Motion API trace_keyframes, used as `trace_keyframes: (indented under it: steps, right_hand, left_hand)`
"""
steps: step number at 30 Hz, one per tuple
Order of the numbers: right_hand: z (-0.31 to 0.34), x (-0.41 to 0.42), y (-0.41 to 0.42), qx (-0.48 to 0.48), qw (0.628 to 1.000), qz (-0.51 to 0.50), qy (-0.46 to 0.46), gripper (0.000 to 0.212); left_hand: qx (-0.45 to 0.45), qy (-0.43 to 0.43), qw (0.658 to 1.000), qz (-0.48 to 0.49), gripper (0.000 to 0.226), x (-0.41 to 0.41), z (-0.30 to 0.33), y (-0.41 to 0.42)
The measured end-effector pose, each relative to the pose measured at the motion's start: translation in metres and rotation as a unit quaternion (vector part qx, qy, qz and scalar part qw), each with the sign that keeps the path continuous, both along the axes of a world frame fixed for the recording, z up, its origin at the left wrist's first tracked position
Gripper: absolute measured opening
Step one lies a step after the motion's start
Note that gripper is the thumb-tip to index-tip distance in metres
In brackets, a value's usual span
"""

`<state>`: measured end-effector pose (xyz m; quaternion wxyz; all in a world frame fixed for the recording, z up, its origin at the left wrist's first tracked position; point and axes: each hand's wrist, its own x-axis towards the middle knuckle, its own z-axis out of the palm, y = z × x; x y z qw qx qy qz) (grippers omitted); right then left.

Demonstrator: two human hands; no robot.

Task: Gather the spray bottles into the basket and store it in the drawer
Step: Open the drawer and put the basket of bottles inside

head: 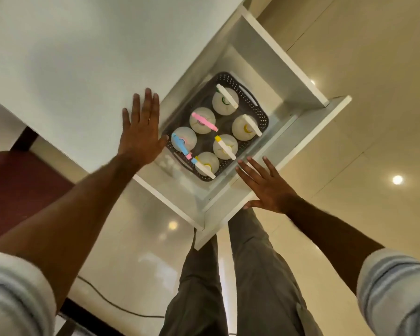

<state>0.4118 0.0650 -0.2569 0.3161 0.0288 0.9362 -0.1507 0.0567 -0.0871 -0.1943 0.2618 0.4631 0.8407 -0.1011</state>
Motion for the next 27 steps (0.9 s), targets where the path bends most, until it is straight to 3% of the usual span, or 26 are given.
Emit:
trace_keyframes:
  steps: [10,20,27]
  right_hand:
    - [-0.003,-0.041,0.000,0.002,0.998,-0.018,0.061,0.117]
    - [-0.008,-0.131,-0.001,0.045,0.986,0.007,0.161,0.121]
    - [-0.007,-0.190,0.005,0.034,0.977,-0.004,0.209,0.125]
  left_hand:
    - [0.011,-0.029,0.999,0.013,0.118,-0.006,-0.019,-0.004]
    - [0.008,-0.063,0.998,0.012,0.150,-0.010,-0.021,-0.007]
    - [0.032,-0.094,0.995,0.032,0.158,-0.012,-0.029,-0.009]
